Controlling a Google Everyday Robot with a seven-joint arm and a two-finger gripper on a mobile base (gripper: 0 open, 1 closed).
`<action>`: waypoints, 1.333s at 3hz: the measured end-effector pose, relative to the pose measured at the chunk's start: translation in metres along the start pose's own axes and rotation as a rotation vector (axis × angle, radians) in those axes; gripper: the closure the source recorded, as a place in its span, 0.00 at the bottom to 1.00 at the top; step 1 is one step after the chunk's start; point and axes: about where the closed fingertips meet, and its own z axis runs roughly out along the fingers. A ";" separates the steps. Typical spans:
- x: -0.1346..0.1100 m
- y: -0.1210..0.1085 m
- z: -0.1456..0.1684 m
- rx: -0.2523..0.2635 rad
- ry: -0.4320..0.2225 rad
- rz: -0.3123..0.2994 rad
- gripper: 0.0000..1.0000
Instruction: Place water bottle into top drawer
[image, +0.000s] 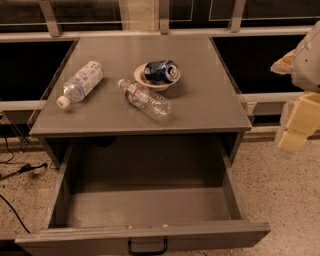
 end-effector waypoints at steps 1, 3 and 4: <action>0.000 0.000 0.000 0.000 0.000 0.000 0.00; -0.046 -0.017 0.024 0.052 -0.058 0.064 0.00; -0.065 -0.024 0.037 0.067 -0.078 0.138 0.00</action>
Offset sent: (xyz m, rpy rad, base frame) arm 0.0278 0.0351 -0.0050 0.0352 -0.0420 -0.0317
